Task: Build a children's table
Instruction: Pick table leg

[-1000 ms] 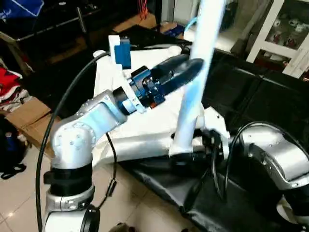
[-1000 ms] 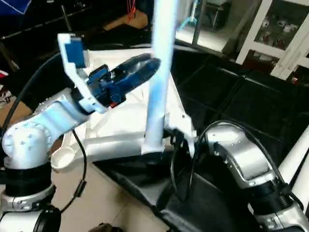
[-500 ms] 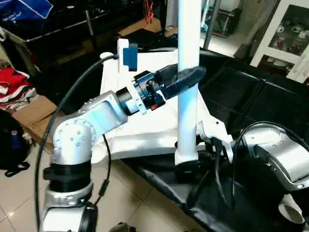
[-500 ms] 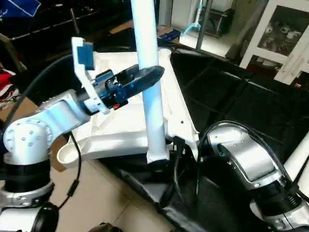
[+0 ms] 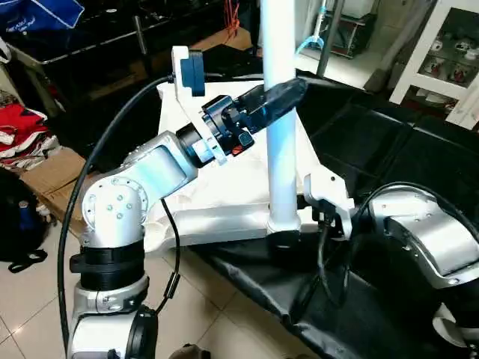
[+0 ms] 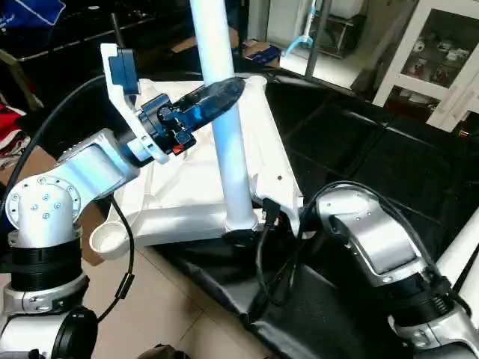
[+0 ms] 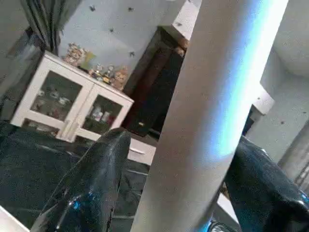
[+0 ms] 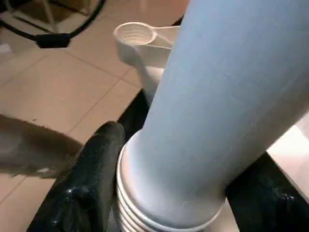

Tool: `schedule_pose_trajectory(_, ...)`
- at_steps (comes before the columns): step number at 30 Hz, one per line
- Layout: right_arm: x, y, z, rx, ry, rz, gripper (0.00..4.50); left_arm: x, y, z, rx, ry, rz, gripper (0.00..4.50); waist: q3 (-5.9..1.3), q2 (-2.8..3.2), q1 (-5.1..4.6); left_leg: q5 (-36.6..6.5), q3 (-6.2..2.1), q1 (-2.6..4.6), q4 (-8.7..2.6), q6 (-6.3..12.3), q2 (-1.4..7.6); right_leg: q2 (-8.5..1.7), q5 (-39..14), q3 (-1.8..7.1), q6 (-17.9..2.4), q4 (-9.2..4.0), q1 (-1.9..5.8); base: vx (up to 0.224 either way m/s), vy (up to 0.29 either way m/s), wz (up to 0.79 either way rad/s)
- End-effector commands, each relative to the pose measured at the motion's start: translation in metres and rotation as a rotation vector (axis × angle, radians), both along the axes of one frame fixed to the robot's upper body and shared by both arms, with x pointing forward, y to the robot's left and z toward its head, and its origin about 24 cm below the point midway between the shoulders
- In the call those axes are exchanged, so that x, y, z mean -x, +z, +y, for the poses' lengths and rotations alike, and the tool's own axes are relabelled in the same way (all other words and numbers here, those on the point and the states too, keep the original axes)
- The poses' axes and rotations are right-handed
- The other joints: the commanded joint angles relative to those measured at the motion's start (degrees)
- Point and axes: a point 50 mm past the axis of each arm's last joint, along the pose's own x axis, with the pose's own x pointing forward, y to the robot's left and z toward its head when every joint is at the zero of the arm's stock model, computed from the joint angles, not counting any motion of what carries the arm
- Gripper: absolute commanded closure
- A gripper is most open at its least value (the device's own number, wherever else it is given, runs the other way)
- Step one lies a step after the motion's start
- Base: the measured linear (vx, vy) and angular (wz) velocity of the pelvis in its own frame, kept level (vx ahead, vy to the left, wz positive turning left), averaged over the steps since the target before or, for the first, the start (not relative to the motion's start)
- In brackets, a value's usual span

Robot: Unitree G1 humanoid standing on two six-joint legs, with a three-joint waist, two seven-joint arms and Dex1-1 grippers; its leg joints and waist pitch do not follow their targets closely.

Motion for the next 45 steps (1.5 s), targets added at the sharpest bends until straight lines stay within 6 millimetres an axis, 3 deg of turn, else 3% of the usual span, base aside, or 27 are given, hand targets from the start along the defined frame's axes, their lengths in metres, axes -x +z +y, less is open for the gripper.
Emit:
schedule_pose_trajectory(1,-0.002,0.016,0.005,-0.022,0.031,-0.108,1.87,-0.009,0.003,0.012,0.006,0.096,0.013,1.58,-5.49,-0.54,0.08,-4.49,-2.48,1.22,-4.09,2.35,3.49,-3.12,-7.88,2.24,-12.59,-3.57,2.86,0.000,0.000,0.00)
schedule_pose_trajectory(8,-0.009,0.022,0.008,-0.067,-0.018,-0.146,1.87,-0.017,0.013,0.022,0.020,0.152,-0.007,1.99,-5.61,-0.28,0.07,-3.80,-2.45,1.20,-3.96,2.71,3.27,-2.95,-6.01,2.17,-13.28,-3.32,2.82,0.000,0.000,0.00)
schedule_pose_trajectory(9,-0.012,0.026,0.008,-0.099,-0.045,-0.154,1.31,-0.020,0.019,0.027,0.024,0.178,-0.019,2.16,-5.58,-0.32,0.06,-4.13,-2.43,1.22,-3.98,2.57,3.27,-3.00,-6.23,2.21,-13.21,-3.38,2.86,0.000,0.000,0.00)
schedule_pose_trajectory(10,-0.014,0.028,0.008,-0.118,-0.059,-0.159,1.17,-0.022,0.023,0.029,0.028,0.190,-0.029,2.21,-5.62,-0.31,0.01,-4.43,-2.42,1.22,-3.94,2.39,3.18,-2.94,-6.47,2.20,-13.06,-3.31,2.89,0.000,0.000,0.00)
schedule_pose_trajectory(12,-0.017,0.034,0.007,-0.154,-0.078,-0.168,1.11,-0.025,0.032,0.034,0.028,0.221,-0.051,2.34,-5.55,-0.31,-0.10,-5.00,-2.49,1.15,-3.97,2.22,3.21,-2.95,-7.02,2.16,-12.61,-3.38,2.96,0.000,0.000,0.00)
schedule_pose_trajectory(14,-0.016,0.038,0.005,-0.183,-0.061,-0.148,0.75,-0.028,0.042,0.038,0.021,0.235,-0.079,2.62,-5.64,-0.09,-0.02,-5.05,-2.48,1.49,-4.00,1.92,3.28,-2.94,-7.18,2.16,-12.42,-3.36,2.84,0.000,0.000,0.00)
schedule_pose_trajectory(18,-0.019,0.054,-0.001,-0.263,-0.078,-0.148,0.62,-0.029,0.058,0.038,0.006,0.212,-0.116,2.76,-5.82,0.17,0.42,-3.21,-2.44,1.48,-3.86,2.59,3.28,-2.88,-3.25,2.08,-14.03,-2.83,2.78,0.000,0.000,0.00)
schedule_pose_trajectory(21,-0.031,0.070,-0.010,-0.339,-0.178,-0.191,0.29,-0.026,0.066,0.031,0.002,0.154,-0.132,2.80,-5.79,0.10,0.34,-3.37,-2.45,1.24,-3.86,2.18,3.19,-3.03,-3.61,1.98,-14.62,-2.75,2.89,0.000,0.000,0.00)
schedule_pose_trajectory(24,-0.034,0.077,-0.013,-0.376,-0.187,-0.164,0.27,-0.022,0.065,0.021,-0.023,0.109,-0.140,2.80,-5.61,-0.03,0.35,-5.10,-2.35,1.32,-3.90,1.31,3.15,-3.07,-5.89,2.07,-14.29,-3.11,2.98,0.000,0.000,0.00)
schedule_pose_trajectory(29,-0.034,0.084,-0.013,-0.441,-0.182,-0.110,0.27,-0.021,0.065,0.017,-0.036,0.091,-0.142,2.81,-5.89,-0.05,0.36,-3.18,-2.46,1.17,-3.79,1.95,3.16,-3.02,-3.76,1.98,-14.47,-2.80,3.12,0.000,0.000,0.00)
schedule_pose_trajectory(30,-0.032,0.083,-0.012,-0.431,-0.154,-0.088,0.27,-0.021,0.065,0.015,-0.034,0.085,-0.141,2.81,-5.82,-0.33,0.36,-2.95,-2.40,1.16,-3.78,2.18,3.11,-3.01,-3.55,2.02,-14.49,-2.83,3.13,0.000,0.000,0.00)
schedule_pose_trajectory(38,-0.030,0.074,-0.008,-0.362,-0.106,0.008,0.27,-0.019,0.062,0.010,-0.054,0.067,-0.130,2.81,-5.67,-0.27,0.43,-3.45,-2.44,1.20,-3.82,1.93,3.17,-3.07,-5.55,2.02,-14.15,-3.04,3.07,0.000,0.000,0.00)
schedule_pose_trajectory(39,-0.033,0.074,-0.008,-0.371,-0.111,0.058,0.27,-0.019,0.061,0.008,-0.056,0.060,-0.128,2.81,-5.65,-0.57,0.35,-3.23,-2.43,1.14,-3.84,2.05,3.10,-3.04,-5.56,2.03,-14.19,-3.02,3.17,0.000,0.000,0.00)
schedule_pose_trajectory(45,-0.034,0.071,-0.003,-0.344,-0.090,0.102,0.27,-0.018,0.059,0.002,-0.066,0.040,-0.129,2.81,-5.70,-0.44,0.59,-2.59,-2.42,1.16,-3.75,1.96,3.20,-3.15,-5.15,2.05,-14.10,-2.92,2.99,0.000,0.000,0.00)
